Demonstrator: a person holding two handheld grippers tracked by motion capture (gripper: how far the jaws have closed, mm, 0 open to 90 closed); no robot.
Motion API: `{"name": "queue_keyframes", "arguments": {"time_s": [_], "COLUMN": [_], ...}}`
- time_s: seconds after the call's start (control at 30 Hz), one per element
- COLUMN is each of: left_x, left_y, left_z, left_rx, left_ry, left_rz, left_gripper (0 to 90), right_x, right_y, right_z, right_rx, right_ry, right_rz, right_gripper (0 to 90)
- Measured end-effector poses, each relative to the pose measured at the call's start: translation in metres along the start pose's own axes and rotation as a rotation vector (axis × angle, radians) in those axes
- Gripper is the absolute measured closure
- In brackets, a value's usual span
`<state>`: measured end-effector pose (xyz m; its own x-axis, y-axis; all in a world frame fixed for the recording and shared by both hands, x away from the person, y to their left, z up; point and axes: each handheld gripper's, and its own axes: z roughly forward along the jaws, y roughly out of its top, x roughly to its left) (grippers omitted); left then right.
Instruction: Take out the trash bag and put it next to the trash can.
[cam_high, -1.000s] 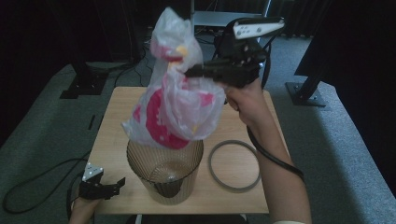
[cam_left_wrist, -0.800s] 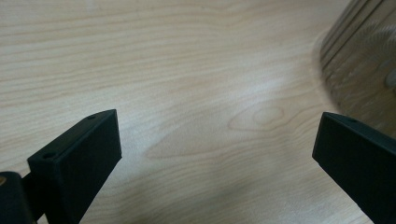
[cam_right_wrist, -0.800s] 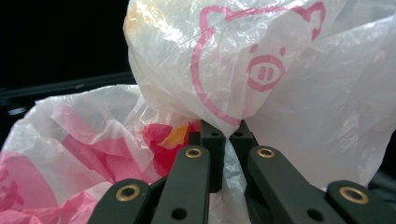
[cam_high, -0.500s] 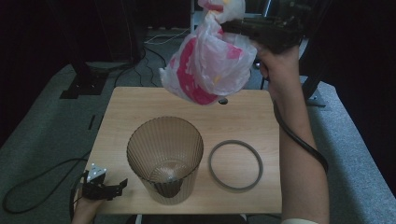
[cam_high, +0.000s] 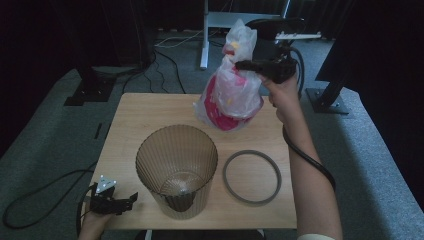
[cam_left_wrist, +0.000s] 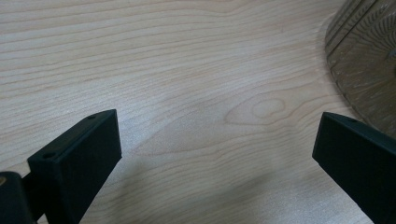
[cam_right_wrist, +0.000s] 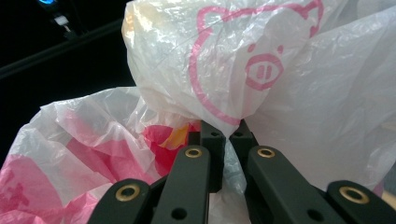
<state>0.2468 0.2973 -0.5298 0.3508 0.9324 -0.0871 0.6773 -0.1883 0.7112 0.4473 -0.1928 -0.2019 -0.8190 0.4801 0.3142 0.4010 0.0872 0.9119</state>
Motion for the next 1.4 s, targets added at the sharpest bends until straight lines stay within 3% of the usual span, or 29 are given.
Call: {"name": "queue_keyframes", "arguments": {"time_s": [0.27, 0.63, 0.87, 1.4], "left_x": [0.001, -0.001, 0.000, -0.001], "left_y": [-0.001, -0.001, -0.002, -0.002], "left_z": [0.000, 0.001, 0.001, 0.003], "left_rx": [0.001, 0.008, 0.012, 0.018], "left_ry": [-0.004, -0.010, -0.014, -0.021], "left_rz": [-0.007, 0.005, -0.002, 0.003], "left_gripper": [1.2, 1.2, 1.2, 1.2], "right_x": [-0.035, -0.062, -0.074, -0.088], "right_y": [-0.039, -0.078, -0.103, -0.155], "right_z": [0.035, 0.073, 0.089, 0.111], "right_rx": [0.064, 0.131, 0.166, 0.260], "right_ry": [-0.029, -0.036, -0.030, -0.035], "right_rz": [0.089, 0.172, 0.219, 0.271], "right_gripper": [89.2, 89.2, 89.1, 88.9]}}
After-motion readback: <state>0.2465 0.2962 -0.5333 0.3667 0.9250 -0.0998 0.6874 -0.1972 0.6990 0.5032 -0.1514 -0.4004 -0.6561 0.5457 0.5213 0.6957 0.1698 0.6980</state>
